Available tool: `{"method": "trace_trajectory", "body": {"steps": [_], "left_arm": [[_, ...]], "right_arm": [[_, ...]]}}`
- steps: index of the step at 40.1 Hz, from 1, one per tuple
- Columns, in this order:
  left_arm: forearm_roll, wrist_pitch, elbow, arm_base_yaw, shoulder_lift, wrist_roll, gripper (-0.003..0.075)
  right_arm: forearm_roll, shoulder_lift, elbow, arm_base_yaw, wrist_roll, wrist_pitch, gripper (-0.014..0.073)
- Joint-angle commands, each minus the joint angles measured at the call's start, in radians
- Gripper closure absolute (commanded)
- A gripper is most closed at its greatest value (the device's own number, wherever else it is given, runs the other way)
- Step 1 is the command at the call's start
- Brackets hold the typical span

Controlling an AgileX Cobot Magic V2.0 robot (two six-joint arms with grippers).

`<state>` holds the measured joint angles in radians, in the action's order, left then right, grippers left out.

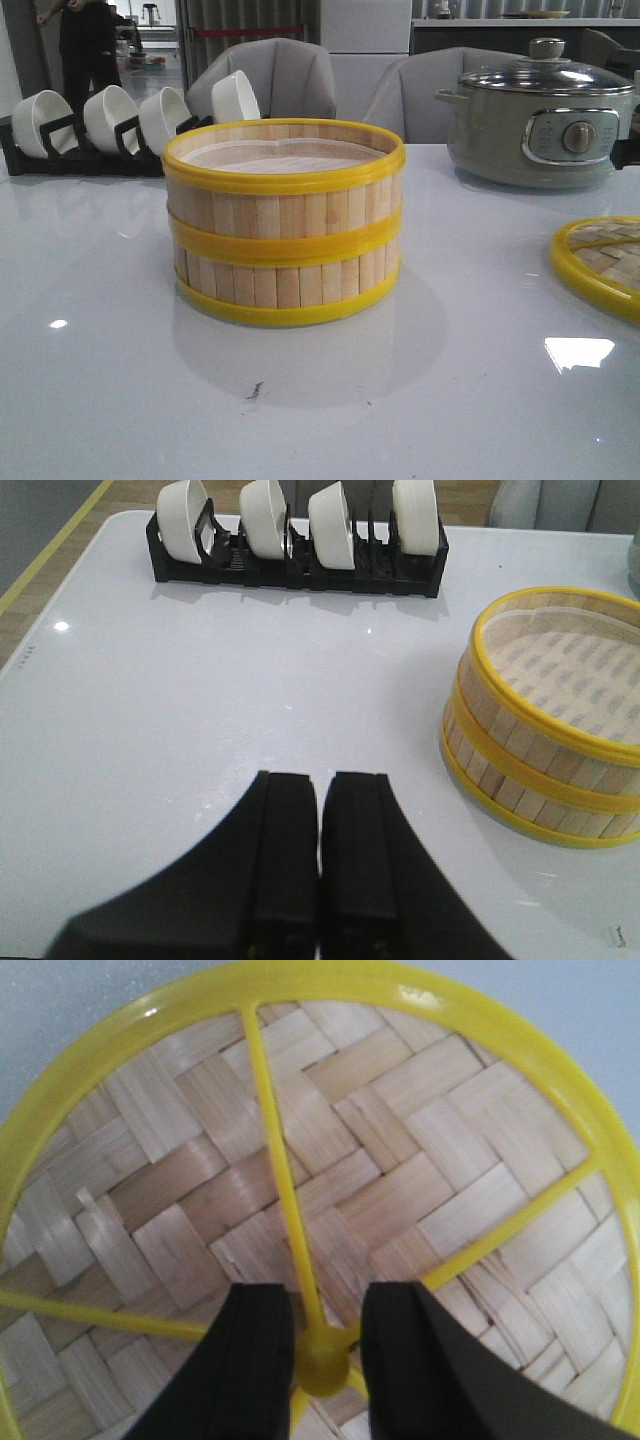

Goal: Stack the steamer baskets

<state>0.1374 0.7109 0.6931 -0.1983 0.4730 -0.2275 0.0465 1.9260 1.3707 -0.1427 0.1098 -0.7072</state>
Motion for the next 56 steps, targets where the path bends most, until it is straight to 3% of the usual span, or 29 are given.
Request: {"method": "trace_trajectory", "body": {"steps": [1, 56], "left_arm": [[0.0, -0.086, 0.029, 0.001, 0.005, -0.009, 0.0624], [-0.002, -0.086, 0.029, 0.001, 0.005, -0.009, 0.0624]], "right_arm": [[0.011, -0.044, 0.028, 0.002, -0.007, 0.018, 0.0277], [0.001, -0.091, 0.028, 0.003, -0.007, -0.064, 0.0277]]}}
